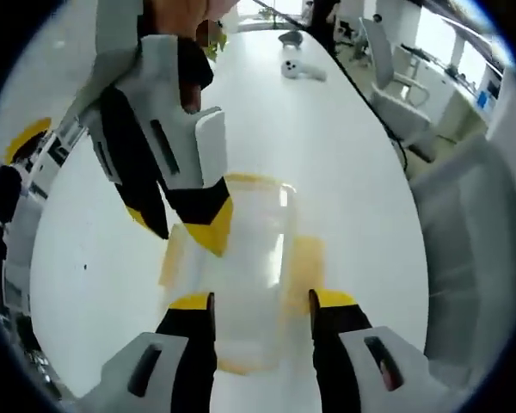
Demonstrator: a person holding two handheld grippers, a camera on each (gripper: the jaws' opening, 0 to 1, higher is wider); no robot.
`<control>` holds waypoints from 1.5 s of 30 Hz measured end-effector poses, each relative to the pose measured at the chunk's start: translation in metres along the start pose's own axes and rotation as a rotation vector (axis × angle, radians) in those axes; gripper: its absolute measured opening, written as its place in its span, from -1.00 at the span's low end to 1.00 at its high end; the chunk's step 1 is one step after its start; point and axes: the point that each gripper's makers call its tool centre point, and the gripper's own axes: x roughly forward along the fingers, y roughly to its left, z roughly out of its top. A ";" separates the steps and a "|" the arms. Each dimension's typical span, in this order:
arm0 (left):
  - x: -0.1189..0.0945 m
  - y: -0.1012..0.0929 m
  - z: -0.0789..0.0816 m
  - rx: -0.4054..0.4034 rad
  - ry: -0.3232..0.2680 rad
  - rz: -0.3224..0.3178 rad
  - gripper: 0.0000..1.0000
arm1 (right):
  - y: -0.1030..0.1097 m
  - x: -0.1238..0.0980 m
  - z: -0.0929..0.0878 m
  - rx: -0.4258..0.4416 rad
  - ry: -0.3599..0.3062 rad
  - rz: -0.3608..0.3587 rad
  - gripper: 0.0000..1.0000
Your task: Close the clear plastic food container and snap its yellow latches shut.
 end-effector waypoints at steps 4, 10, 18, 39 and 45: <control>0.002 0.000 0.000 0.009 -0.006 0.017 -0.15 | -0.001 0.002 0.000 -0.002 0.008 0.007 -0.34; 0.005 0.001 0.000 0.024 -0.021 0.050 -0.17 | -0.001 0.005 0.001 -0.006 0.013 0.019 -0.34; 0.008 0.003 0.000 0.024 -0.031 0.069 -0.17 | -0.002 0.007 0.002 -0.019 0.026 0.051 -0.32; 0.014 0.006 0.000 0.005 -0.011 0.127 -0.20 | 0.002 0.013 0.003 -0.044 0.087 0.132 -0.35; 0.022 -0.003 0.007 0.043 -0.026 0.103 -0.34 | 0.004 0.015 0.000 -0.056 0.148 0.159 -0.41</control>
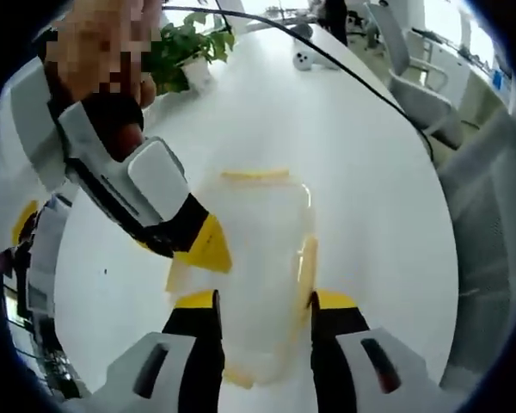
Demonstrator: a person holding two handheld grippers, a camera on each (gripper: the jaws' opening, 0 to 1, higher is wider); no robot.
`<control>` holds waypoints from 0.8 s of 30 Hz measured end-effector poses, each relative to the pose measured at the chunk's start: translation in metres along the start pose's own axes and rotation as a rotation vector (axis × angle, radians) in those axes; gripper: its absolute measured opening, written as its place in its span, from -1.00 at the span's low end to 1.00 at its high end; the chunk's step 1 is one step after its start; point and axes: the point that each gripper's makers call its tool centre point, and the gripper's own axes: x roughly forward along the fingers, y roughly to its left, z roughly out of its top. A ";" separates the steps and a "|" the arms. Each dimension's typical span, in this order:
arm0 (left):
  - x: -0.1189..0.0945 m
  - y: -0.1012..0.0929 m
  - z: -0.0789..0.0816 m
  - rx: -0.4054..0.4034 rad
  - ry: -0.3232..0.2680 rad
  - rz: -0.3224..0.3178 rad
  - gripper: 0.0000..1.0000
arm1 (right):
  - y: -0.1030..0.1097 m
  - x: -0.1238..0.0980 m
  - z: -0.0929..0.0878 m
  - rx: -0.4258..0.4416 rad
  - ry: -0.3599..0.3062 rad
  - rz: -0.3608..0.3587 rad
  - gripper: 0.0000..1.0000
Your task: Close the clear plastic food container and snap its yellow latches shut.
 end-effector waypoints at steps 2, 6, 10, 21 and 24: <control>-0.003 0.003 -0.002 0.005 0.033 0.039 -0.37 | -0.003 0.001 0.004 -0.012 0.008 0.017 -0.42; -0.003 0.007 -0.005 -0.006 0.019 0.035 -0.37 | -0.004 0.001 0.003 0.012 -0.016 0.053 -0.42; -0.004 0.007 -0.005 0.004 0.019 0.039 -0.36 | -0.001 0.002 0.003 0.004 -0.024 0.045 -0.41; -0.005 0.007 -0.004 0.012 0.016 0.045 -0.34 | -0.001 0.001 0.002 -0.001 -0.021 0.047 -0.38; -0.005 0.007 -0.004 0.011 0.019 0.047 -0.33 | -0.001 0.001 0.002 -0.003 -0.025 0.053 -0.37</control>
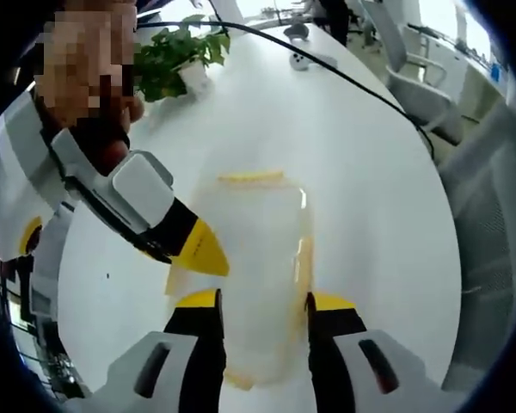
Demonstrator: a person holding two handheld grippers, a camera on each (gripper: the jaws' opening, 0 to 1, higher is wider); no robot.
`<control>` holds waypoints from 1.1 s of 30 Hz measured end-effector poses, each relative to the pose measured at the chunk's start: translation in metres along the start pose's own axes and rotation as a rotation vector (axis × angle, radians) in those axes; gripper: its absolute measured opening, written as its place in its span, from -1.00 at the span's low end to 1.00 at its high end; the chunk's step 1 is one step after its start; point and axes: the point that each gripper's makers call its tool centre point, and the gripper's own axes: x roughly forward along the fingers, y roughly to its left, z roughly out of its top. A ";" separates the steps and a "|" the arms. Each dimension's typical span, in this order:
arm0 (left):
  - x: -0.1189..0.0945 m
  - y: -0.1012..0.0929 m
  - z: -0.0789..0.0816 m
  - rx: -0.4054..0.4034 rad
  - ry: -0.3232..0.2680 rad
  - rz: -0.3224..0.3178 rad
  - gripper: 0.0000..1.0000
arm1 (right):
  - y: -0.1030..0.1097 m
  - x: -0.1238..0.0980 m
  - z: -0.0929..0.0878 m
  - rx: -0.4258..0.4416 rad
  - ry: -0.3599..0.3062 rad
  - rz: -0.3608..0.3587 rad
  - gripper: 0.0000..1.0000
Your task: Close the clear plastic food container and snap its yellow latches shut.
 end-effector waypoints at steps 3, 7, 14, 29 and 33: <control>-0.001 0.000 0.001 -0.012 -0.005 -0.006 -0.32 | 0.001 0.000 0.000 0.012 0.000 0.001 -0.35; -0.001 0.000 0.002 -0.001 -0.004 -0.012 -0.29 | 0.001 -0.001 0.000 0.006 -0.012 -0.003 -0.33; -0.003 -0.001 0.004 -0.025 -0.017 -0.018 -0.24 | 0.005 -0.001 0.003 -0.008 -0.039 -0.018 -0.28; -0.004 -0.004 0.005 -0.036 -0.011 -0.053 -0.14 | 0.006 -0.002 0.002 0.008 -0.041 -0.047 -0.17; -0.004 -0.005 0.003 -0.027 0.006 -0.062 -0.06 | 0.004 -0.004 0.004 0.011 -0.057 -0.061 -0.14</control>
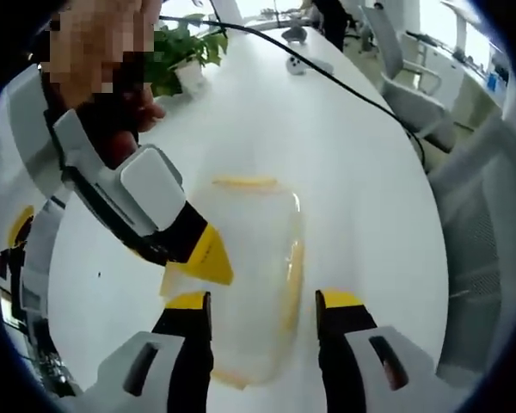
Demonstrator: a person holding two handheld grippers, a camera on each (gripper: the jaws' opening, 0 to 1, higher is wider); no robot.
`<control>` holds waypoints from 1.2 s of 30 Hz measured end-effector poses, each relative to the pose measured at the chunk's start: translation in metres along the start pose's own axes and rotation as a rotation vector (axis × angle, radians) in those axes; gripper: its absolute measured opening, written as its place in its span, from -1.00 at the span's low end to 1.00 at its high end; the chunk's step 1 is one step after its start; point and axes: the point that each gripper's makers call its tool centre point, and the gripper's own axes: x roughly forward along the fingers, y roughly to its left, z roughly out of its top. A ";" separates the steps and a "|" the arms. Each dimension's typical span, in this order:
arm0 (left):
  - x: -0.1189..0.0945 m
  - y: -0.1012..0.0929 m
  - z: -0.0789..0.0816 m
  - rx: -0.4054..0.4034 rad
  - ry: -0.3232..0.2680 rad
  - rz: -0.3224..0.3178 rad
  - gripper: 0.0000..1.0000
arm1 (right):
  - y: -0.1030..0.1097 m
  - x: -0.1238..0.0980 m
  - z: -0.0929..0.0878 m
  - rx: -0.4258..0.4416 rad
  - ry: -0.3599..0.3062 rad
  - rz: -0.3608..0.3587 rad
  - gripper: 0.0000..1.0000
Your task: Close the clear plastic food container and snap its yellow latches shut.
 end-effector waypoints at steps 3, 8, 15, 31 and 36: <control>0.000 -0.001 0.000 0.008 0.005 -0.011 -0.03 | 0.001 -0.001 0.000 -0.007 0.002 -0.005 -0.13; 0.000 -0.002 -0.001 0.022 0.016 -0.024 0.03 | 0.001 -0.003 -0.001 -0.006 -0.003 -0.015 -0.11; -0.003 0.002 -0.006 -0.008 0.034 -0.034 0.15 | 0.002 -0.011 -0.005 -0.020 0.003 -0.054 -0.03; -0.005 0.019 -0.030 -0.067 0.070 -0.032 0.43 | 0.011 -0.015 -0.009 -0.060 0.024 -0.094 0.02; -0.006 0.022 -0.035 -0.063 0.079 -0.027 0.51 | 0.014 -0.016 -0.013 -0.066 0.035 -0.110 0.07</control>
